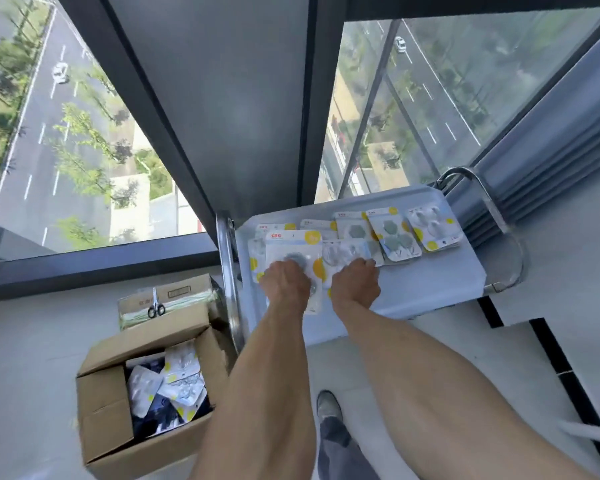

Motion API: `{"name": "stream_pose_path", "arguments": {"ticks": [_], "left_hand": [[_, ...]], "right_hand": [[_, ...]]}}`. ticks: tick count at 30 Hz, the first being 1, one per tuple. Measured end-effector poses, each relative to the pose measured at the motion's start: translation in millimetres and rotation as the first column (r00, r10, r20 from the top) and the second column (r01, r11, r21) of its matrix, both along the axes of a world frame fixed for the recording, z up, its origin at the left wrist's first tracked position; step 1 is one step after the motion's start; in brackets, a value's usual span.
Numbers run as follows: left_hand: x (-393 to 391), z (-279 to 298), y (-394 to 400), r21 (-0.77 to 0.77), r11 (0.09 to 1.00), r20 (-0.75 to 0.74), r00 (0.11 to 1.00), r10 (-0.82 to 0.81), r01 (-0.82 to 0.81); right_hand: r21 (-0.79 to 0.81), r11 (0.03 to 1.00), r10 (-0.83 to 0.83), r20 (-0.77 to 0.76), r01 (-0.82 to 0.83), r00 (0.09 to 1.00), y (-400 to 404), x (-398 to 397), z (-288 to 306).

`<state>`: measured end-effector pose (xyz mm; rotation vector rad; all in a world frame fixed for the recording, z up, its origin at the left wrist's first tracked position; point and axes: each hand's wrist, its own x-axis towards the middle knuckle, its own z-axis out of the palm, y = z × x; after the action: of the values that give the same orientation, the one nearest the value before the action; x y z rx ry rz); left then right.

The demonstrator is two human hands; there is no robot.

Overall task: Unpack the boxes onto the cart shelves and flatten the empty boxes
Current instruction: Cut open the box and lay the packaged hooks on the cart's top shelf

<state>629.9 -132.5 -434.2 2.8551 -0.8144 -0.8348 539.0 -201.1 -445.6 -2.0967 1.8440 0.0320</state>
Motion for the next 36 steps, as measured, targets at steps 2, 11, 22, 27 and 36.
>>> {"name": "stream_pose_path", "arguments": {"ticks": [2, 11, 22, 27, 36], "left_hand": [[-7.7, -14.9, -5.4, 0.042, 0.999, -0.003, 1.000, 0.022, -0.022], [-17.9, -92.6, 14.1, 0.229, 0.960, -0.045, 0.984, 0.175, -0.160], [-23.2, -139.7, 26.8, 0.277, 0.938, 0.037, 0.978, 0.208, -0.210], [-25.4, -115.6, 35.8, 0.170, 0.958, -0.024, 0.971, 0.238, -0.231], [68.1, 1.8, 62.1, -0.123, 0.991, 0.198, 0.978, 0.068, -0.044]], "right_hand": [[0.021, 0.999, 0.024, -0.026, -0.024, 0.999, -10.0, -5.8, -14.6], [0.141, 0.979, 0.166, -0.117, -0.149, 0.979, -6.1, -26.8, -100.9], [0.207, 0.957, 0.237, -0.161, -0.202, 0.958, 5.1, -24.8, -140.4], [0.132, 0.984, 0.147, -0.197, -0.123, 0.969, 18.5, -26.8, -123.5], [-0.008, 0.978, 0.207, -0.007, -0.207, 0.978, 52.9, 64.6, -20.3]]}}
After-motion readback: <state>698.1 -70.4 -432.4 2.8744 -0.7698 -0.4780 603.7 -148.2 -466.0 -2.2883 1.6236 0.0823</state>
